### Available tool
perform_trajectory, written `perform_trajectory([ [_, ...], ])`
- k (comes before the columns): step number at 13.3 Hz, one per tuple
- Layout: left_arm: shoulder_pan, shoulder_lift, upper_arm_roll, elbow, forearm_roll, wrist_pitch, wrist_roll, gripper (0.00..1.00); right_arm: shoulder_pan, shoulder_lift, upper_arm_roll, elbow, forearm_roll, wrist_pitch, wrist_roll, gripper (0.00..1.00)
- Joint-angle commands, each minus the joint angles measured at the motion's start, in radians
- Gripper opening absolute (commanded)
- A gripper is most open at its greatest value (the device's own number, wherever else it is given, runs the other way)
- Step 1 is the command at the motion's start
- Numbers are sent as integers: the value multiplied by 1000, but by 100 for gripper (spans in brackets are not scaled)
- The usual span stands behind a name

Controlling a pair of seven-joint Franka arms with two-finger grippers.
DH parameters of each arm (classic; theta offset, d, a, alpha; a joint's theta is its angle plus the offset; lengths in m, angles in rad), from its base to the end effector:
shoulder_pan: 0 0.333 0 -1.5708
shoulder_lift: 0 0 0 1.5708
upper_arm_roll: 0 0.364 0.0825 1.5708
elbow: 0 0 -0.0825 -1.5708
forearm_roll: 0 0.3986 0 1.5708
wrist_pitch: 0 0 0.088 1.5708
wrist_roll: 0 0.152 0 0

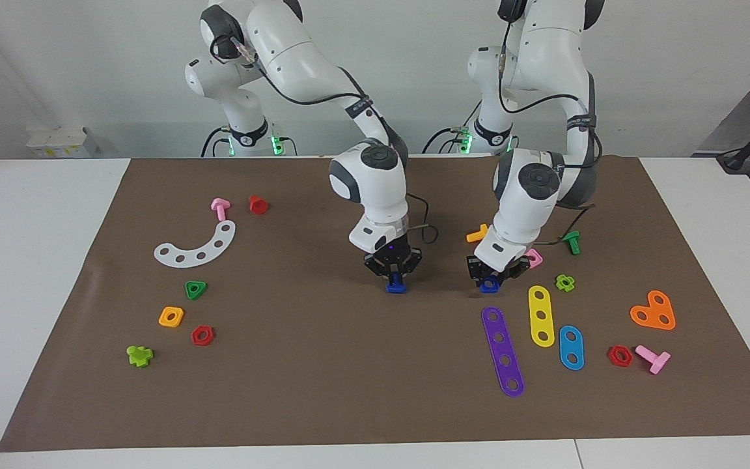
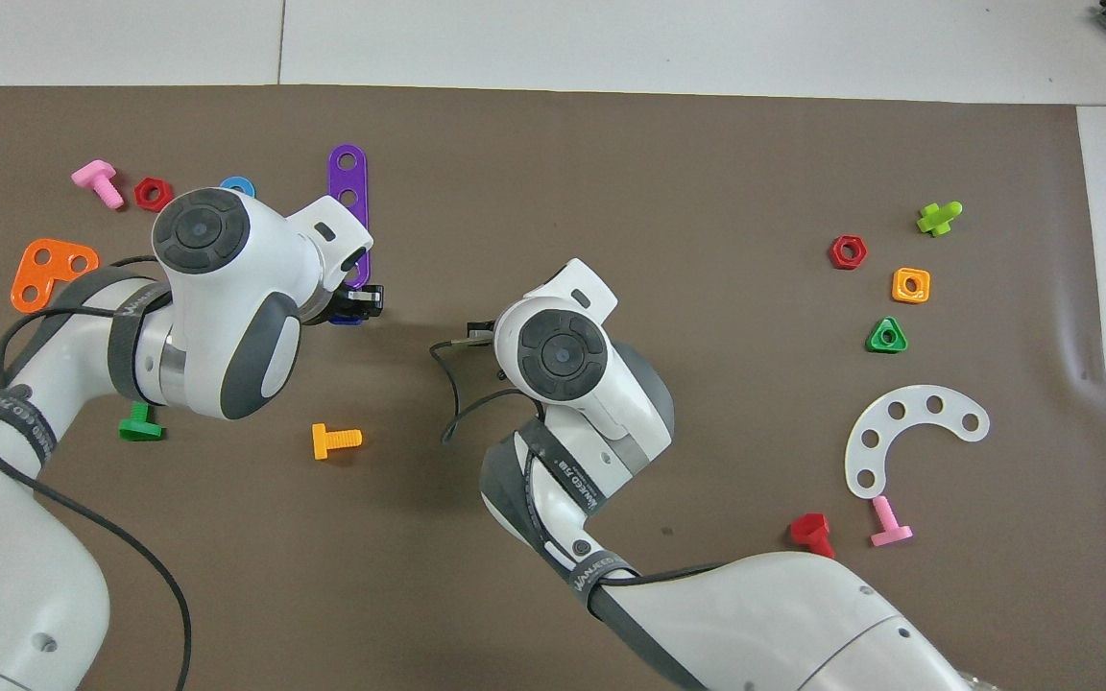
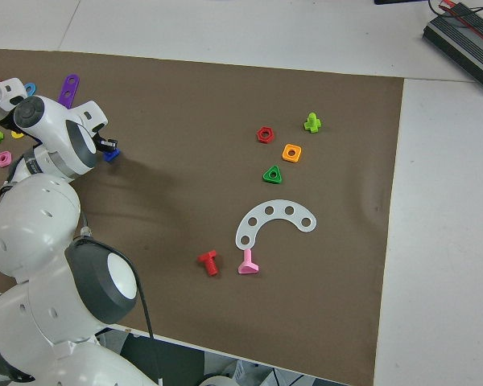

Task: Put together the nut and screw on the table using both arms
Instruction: 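Bring the bolt into the nut between the left and right grippers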

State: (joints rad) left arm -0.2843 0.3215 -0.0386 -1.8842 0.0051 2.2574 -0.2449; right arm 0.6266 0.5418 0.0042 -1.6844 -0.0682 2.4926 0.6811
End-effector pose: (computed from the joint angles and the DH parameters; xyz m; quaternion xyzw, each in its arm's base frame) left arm 0.6254 -0.2075 0.3352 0.9989 -0.0394 0.0238 0.0112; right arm 0.6065 0.4406 0.3014 -0.9909 0.0012 -0.1192 0.0627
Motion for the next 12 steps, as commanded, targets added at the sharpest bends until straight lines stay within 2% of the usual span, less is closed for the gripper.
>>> perform_trajectory([
  [1,-44,42,8,72,-2,-28,-57,0,9,6,0,2,-27,26,70,100],
  [2,-55,51,8,97,-23,-30,-80,0,4,-9,-3,2,-27,16,72,100],
  [7,-168,91,9,203,-71,-33,-224,0,-108,-230,-6,-35,-27,-200,22,100],
  [9,-213,122,11,238,-71,-33,-287,0,-162,-282,-6,-37,-27,-282,-53,100],
  [12,-262,137,12,238,-71,-30,-312,0,-264,-357,-4,-37,-24,-378,-165,100],
])
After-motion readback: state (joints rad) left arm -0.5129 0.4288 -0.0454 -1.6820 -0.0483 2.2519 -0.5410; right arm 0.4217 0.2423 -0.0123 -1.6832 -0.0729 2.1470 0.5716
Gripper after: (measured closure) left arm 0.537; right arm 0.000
